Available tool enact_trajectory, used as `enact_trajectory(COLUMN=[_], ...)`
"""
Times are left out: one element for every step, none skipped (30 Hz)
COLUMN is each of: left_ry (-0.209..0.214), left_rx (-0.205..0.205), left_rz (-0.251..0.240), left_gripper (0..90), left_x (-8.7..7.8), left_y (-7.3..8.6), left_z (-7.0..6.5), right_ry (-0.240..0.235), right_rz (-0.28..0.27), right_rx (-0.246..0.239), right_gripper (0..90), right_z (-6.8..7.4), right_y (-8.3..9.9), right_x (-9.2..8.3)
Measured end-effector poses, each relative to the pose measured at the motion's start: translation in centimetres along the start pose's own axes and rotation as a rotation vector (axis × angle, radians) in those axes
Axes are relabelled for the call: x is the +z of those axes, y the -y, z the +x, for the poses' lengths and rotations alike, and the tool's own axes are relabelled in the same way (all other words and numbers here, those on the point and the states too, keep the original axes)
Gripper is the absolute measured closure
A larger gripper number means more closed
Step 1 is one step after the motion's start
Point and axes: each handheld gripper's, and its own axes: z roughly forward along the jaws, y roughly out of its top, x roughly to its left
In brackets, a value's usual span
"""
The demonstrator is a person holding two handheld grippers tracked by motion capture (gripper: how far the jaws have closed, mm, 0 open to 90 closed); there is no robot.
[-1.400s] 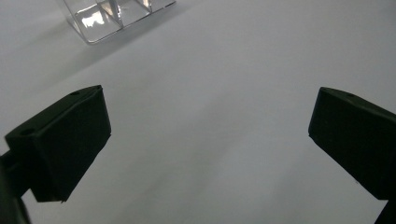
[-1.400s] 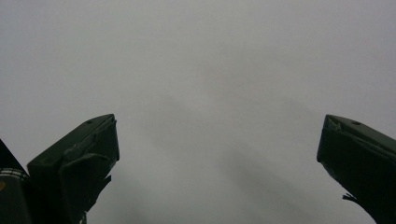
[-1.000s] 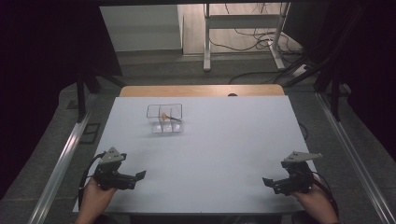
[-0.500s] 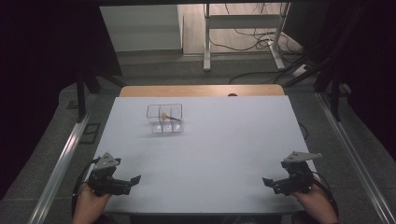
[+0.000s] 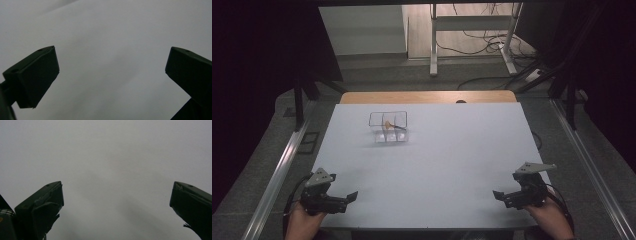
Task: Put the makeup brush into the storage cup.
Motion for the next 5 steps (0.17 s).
enact_trajectory(left_ry=[-0.001,0.000,0.000,0.001,0.000], left_rx=[0.000,0.000,-0.002,-0.003,-0.003], left_rz=[0.005,0.005,0.006,0.006,0.006], left_gripper=[0.0,0.0,0.0,0.0,0.0], left_x=[0.04,0.06,0.07,0.09,0.15], left_y=[-0.02,-0.03,-0.07,-0.09,-0.09], left_z=[-0.03,-0.02,-0.02,-0.01,-0.02], right_ry=[0.000,0.000,-0.001,-0.001,-0.003], right_rz=[0.000,0.000,0.002,0.005,0.008], right_rx=[0.000,0.000,-0.002,0.000,0.001], right_gripper=[0.0,0.0,0.0,0.0,0.0], right_z=[0.00,0.00,-0.02,-0.03,-0.07], right_y=[0.00,0.00,0.00,0.01,0.02], right_x=[0.00,0.00,-0.01,0.00,0.00])
